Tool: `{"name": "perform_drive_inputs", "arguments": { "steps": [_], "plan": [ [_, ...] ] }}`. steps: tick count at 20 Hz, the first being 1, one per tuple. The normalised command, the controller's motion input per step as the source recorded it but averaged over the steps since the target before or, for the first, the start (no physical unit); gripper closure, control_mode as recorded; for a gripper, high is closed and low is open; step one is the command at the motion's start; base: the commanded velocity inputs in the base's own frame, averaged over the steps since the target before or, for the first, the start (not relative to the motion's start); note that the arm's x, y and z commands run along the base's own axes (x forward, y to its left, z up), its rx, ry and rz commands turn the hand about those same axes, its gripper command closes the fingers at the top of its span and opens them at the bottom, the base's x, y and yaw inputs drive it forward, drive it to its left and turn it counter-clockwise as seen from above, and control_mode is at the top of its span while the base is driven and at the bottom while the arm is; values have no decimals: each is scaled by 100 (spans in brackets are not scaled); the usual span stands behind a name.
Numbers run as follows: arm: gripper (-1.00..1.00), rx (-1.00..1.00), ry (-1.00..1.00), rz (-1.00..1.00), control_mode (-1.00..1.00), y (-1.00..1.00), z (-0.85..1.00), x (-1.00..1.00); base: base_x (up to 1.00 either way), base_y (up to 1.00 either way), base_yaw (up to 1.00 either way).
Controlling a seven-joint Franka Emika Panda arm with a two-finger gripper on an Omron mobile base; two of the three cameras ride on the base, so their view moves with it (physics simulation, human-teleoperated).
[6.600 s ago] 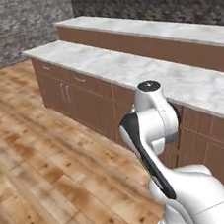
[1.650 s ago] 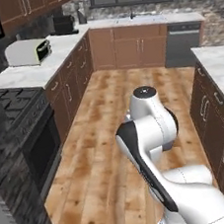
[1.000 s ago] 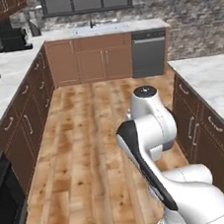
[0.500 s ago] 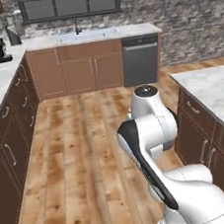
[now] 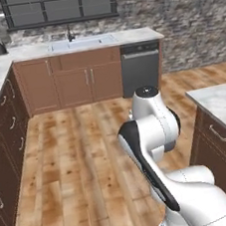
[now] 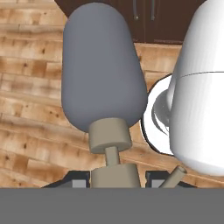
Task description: Restock the sink supplies by placing the sponge and soap dispenser on the counter and next to the sink. Make sure the soap dispenser is upright.
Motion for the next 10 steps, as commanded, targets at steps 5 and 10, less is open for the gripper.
{"name": "perform_drive_inputs", "arguments": {
  "steps": [5, 10],
  "plan": [
    [100, 0, 0, 0, 100, 0, 0, 0, 100, 29, -12],
    [100, 0, 0, 0, 100, 0, 0, 0, 100, 35, -10]
  ]
}}
